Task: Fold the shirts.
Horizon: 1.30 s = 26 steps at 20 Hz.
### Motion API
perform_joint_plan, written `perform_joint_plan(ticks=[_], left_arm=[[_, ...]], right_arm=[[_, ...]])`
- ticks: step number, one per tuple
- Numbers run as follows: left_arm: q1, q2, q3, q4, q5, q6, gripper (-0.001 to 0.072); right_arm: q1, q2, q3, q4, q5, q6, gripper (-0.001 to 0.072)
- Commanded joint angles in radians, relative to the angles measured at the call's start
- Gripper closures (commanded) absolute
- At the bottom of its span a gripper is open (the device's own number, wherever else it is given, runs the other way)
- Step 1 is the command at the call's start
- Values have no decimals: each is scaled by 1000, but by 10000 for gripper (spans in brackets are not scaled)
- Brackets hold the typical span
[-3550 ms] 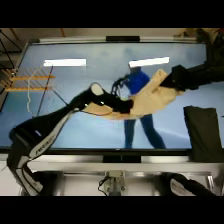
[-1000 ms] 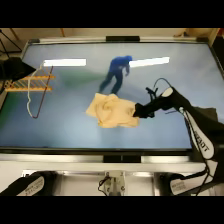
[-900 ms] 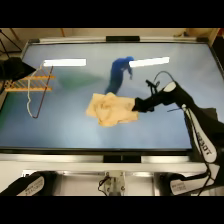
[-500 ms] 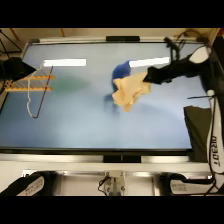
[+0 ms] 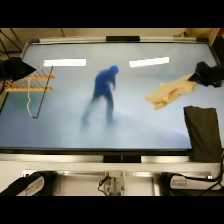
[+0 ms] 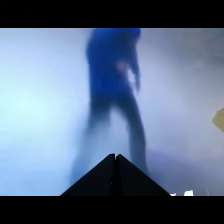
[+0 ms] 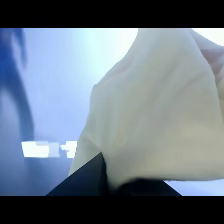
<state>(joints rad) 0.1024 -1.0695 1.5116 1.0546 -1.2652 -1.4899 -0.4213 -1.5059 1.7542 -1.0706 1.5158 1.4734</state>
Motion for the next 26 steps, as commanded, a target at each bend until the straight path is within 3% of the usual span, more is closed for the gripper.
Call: perform_joint_plan(ticks=[1, 10, 13, 17, 22, 26], left_arm=[[1, -1, 0, 0, 0, 0, 674], [1, -1, 0, 0, 0, 16, 674], [0, -1, 0, 0, -1, 31, 674], [-26, -1, 0, 0, -1, 43, 674], [-84, -1, 0, 1, -1, 64, 674], [-85, -1, 0, 1, 0, 64, 674]], right_arm=[[-151, 0, 3, -20, 2, 5, 642], [-347, 79, 6, -87, 118, 76, 642], [-384, 108, 6, -193, 180, 103, 642], [-399, 120, -55, -467, 344, 138, 641], [-399, 216, -373, -599, 274, 142, 641], [-399, 245, -583, -615, 201, 189, 642]])
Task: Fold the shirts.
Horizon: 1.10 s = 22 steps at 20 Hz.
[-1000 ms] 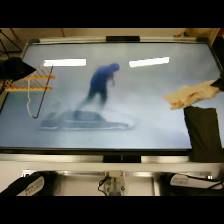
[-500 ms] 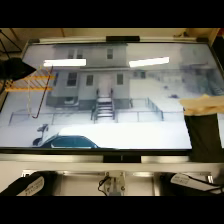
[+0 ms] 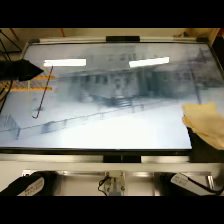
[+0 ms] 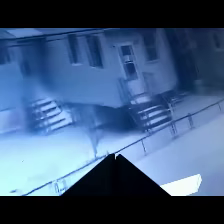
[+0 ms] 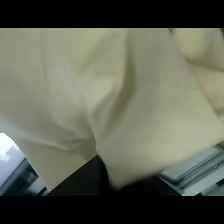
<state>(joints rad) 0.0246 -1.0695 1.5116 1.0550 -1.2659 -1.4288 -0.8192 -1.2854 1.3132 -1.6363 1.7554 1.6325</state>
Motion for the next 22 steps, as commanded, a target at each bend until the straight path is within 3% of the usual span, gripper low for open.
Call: perform_joint_plan(ticks=[1, 2, 3, 4, 5, 8, 11, 13, 15, 17, 18, 19, 20, 22], left_arm=[[-8, -1, 0, 0, 0, 3, 674], [-8, -1, 0, 0, 0, 3, 674], [-7, -1, 0, 0, 1, 3, 674], [-7, -1, 0, 0, 1, 3, 674], [-7, -1, 0, 0, 2, 3, 674], [-6, -5, 0, 1, 2, 3, 674], [-12, -31, 1, 24, 0, 2, 675], [-55, -72, 3, 185, -24, -84, 677], [-144, -145, 13, 444, -146, -199, 677], [-234, -237, 12, 618, -270, -225, 666], [-263, -282, 12, 644, -290, -227, 483], [-278, -318, 11, 642, -291, -227, 221], [-291, -346, 5, 636, -287, -227, 91], [-312, -353, -48, 558, -234, -227, 89]], right_arm=[[-1, 24, -177, -50, -54, 37, 641], [-1, 24, -208, -50, -75, 52, 634], [-1, 24, -230, -50, -97, 81, 563], [-1, 24, -246, -55, -118, 103, 237], [-1, 24, -250, -58, -125, 99, 79], [0, 24, -212, -100, -115, 95, 79], [43, 24, -42, -97, -146, -3, 79], [136, 33, 72, -92, -195, -32, 79], [285, 69, 120, -13, -293, -13, 79], [447, 77, 119, 89, -355, 52, 79], [518, 63, 114, 127, -362, 74, 79], [584, 36, 112, 177, -349, 84, 78], [635, 3, 112, 219, -319, 90, 77], [724, -62, 112, 236, -259, 99, 77]])
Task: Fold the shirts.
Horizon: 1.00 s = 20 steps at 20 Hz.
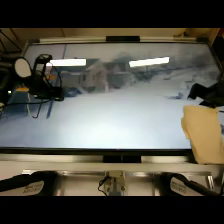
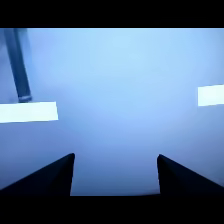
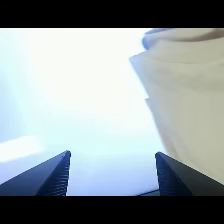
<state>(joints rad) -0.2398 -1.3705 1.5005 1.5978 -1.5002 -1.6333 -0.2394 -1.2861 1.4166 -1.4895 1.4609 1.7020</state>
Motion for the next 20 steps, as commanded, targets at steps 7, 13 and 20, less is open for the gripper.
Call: perform_joint_plan(ticks=[7, 13, 20], left_arm=[[-84, 3, -156, -1, 129, -28, 91], [-85, 8, -156, -10, 127, -30, 91], [-85, 38, -156, -9, 128, -29, 91]], right_arm=[[320, -113, 9, -8, 80, 29, 77], [325, -113, 9, 0, 80, 29, 77], [325, -113, 9, 0, 80, 29, 78]])
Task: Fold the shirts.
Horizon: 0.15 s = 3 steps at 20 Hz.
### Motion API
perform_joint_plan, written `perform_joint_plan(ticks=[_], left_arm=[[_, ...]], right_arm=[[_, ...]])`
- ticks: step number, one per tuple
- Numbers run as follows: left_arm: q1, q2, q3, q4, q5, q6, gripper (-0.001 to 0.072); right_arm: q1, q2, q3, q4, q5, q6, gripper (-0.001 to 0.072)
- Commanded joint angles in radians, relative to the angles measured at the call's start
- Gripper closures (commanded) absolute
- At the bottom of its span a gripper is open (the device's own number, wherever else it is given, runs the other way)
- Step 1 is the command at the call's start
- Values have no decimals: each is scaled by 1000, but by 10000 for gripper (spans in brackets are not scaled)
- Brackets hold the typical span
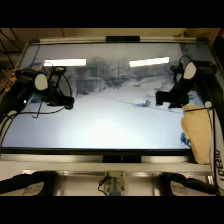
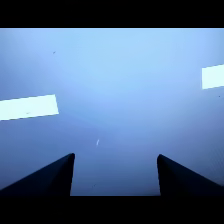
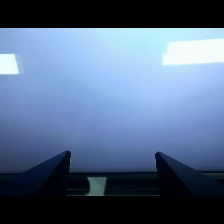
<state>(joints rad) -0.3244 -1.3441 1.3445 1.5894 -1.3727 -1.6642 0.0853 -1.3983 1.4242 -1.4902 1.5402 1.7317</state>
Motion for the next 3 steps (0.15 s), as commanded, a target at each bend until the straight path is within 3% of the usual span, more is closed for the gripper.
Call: perform_joint_plan(ticks=[1, 3], left_arm=[[0, 16, 0, -1, 1, 2, 91], [0, 24, 0, -1, 0, 2, 91]], right_arm=[[1, 0, 1, 0, 1, -1, 78], [1, 0, 1, 0, 1, -1, 78]])
